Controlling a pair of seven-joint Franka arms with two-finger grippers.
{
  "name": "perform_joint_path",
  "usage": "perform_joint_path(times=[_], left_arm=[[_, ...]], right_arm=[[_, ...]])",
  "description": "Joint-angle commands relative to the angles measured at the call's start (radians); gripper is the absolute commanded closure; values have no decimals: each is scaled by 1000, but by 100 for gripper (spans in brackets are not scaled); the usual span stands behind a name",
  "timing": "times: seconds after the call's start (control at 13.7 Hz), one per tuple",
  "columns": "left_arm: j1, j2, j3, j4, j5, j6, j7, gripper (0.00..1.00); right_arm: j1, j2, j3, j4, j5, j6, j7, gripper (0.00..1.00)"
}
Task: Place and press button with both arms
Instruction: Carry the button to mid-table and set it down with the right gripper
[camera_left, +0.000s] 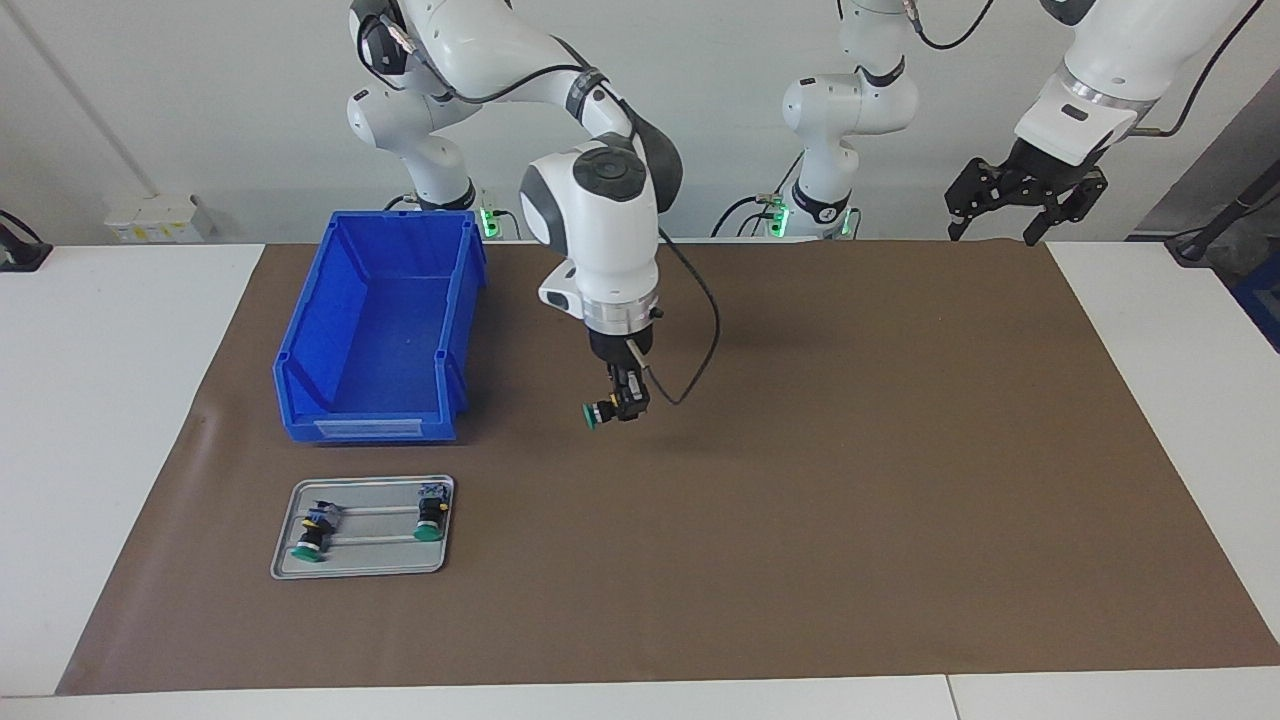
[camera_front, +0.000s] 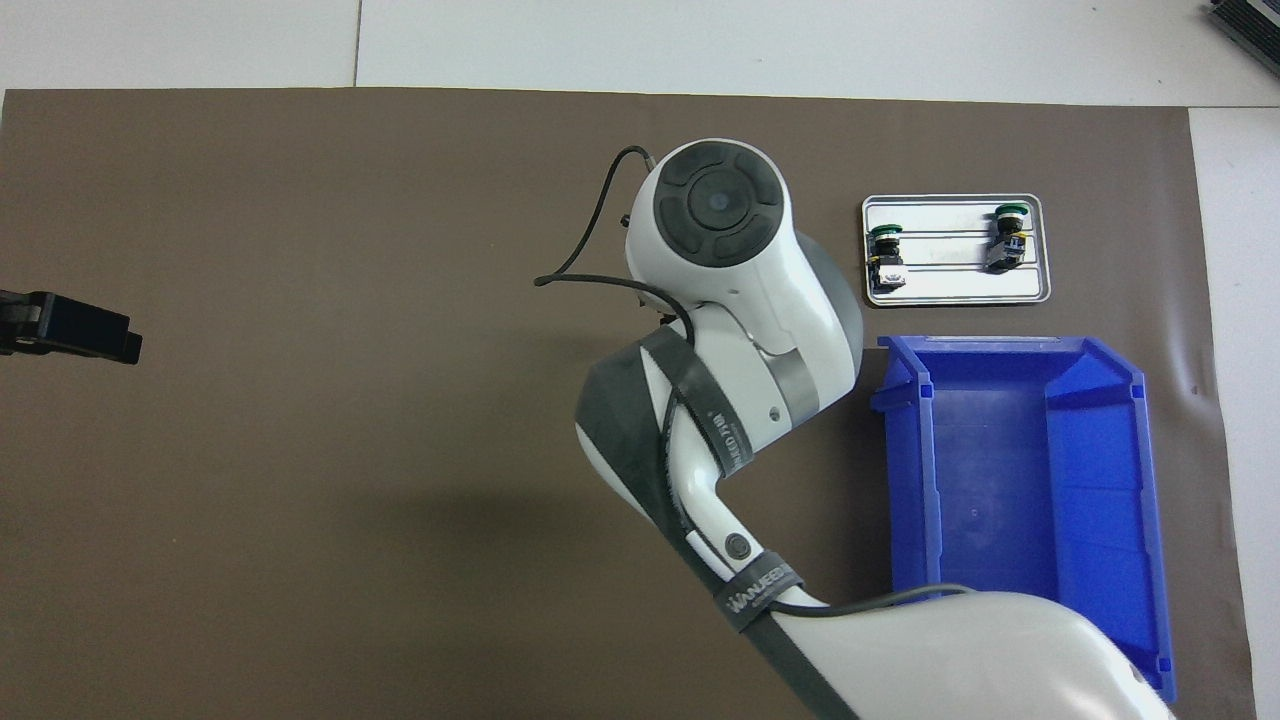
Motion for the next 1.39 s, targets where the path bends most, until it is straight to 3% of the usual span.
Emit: perform_joint_path(times=[0.0, 0.44, 1.02, 1.1, 1.31], left_arm=[[-8, -23, 12, -24, -8, -6, 10, 0], [-8, -23, 12, -24, -8, -6, 11, 0], [-8, -23, 12, -24, -8, -6, 11, 0], [-8, -23, 12, -24, -8, -6, 10, 0], [-8, -23, 12, -24, -8, -6, 10, 0]], right_arm=[[71, 58, -1, -18, -33, 68, 236, 100], [169, 83, -1, -119, -66, 108, 325, 100], [193, 47, -1, -284, -91, 221, 355, 97], [194, 47, -1, -282, -91, 220, 357, 1], [188, 40, -1, -265, -154, 206, 329, 0]])
